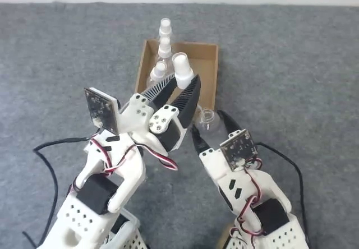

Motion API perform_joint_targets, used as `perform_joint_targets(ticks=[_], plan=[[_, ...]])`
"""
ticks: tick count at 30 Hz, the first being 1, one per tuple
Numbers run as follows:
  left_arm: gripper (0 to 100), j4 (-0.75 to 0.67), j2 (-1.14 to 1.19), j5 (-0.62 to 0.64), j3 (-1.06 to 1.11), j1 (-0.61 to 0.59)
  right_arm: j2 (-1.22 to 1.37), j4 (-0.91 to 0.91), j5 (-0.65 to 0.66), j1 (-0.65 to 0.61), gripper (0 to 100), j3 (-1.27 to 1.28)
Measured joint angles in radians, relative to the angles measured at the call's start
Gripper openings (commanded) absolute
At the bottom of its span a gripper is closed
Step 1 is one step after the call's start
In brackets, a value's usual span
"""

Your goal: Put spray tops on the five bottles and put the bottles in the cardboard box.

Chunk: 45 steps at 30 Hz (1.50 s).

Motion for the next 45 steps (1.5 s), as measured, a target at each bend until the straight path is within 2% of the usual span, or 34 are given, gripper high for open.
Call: perform_joint_targets(ticks=[7,24,45], plan=[[1,0.012,0.0,-0.103,0.034,0.08,0.0,-0.017,0.003,0.009,14.7,0.0],[1,0.014,0.0,-0.135,0.034,0.083,0.0,-0.017,0.003,0.009,14.7,0.0],[1,0.157,0.0,-0.209,0.034,0.097,0.0,-0.063,0.008,-0.015,14.4,0.002]])
